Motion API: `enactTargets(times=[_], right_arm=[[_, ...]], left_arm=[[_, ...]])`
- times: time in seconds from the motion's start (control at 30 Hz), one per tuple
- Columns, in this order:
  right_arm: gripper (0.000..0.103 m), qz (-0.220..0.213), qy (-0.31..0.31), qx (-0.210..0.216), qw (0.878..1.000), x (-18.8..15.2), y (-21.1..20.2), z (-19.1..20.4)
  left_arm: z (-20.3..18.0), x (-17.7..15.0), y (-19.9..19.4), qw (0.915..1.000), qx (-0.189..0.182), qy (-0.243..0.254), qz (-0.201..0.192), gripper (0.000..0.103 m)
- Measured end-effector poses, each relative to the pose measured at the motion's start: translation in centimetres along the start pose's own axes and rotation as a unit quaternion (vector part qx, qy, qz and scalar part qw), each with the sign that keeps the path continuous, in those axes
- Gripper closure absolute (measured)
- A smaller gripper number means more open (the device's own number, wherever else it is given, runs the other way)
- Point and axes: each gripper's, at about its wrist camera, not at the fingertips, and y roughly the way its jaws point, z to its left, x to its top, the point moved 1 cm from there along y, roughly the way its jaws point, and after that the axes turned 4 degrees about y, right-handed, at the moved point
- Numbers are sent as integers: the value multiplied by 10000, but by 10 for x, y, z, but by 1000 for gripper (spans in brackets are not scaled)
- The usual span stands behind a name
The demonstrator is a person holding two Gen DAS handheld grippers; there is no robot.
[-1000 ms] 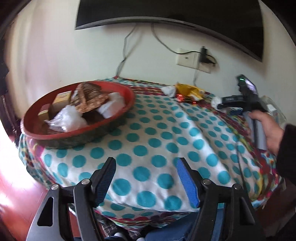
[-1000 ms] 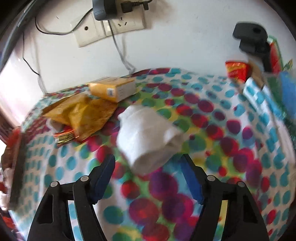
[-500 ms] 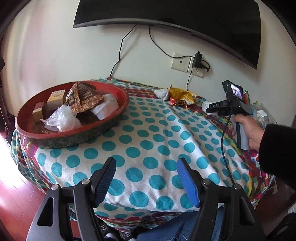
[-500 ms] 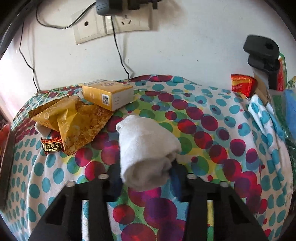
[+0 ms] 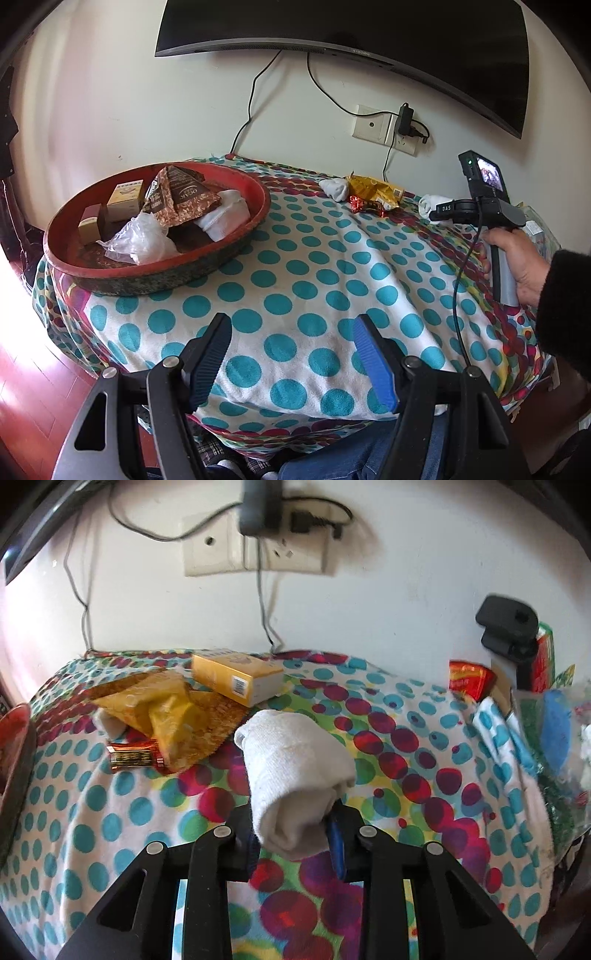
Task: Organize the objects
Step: 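Grasp the large white rolled sock with the right gripper and lift it, then carry the white sock over the red tray and open the right gripper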
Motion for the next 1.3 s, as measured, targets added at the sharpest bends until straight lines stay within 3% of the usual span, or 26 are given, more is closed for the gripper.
enactTargets(times=[0.4,0.87,1.1,1.3], right_arm=[[75,-305,-493,221,9981,-2,-47,64],[75,-606,-1410,863,9844,-27,-84,194],[75,-571,-1859,1326,9719,-37,-94,256],[75,-352,-1985,1490,9681,-29,-74,295]], left_arm=[[8,4,-12,9995,248,-111,-133,33],[30,8,-21,9964,723,-344,-297,33],[43,10,-25,9938,897,-522,-406,33],[50,10,-24,9932,899,-634,-377,33]])
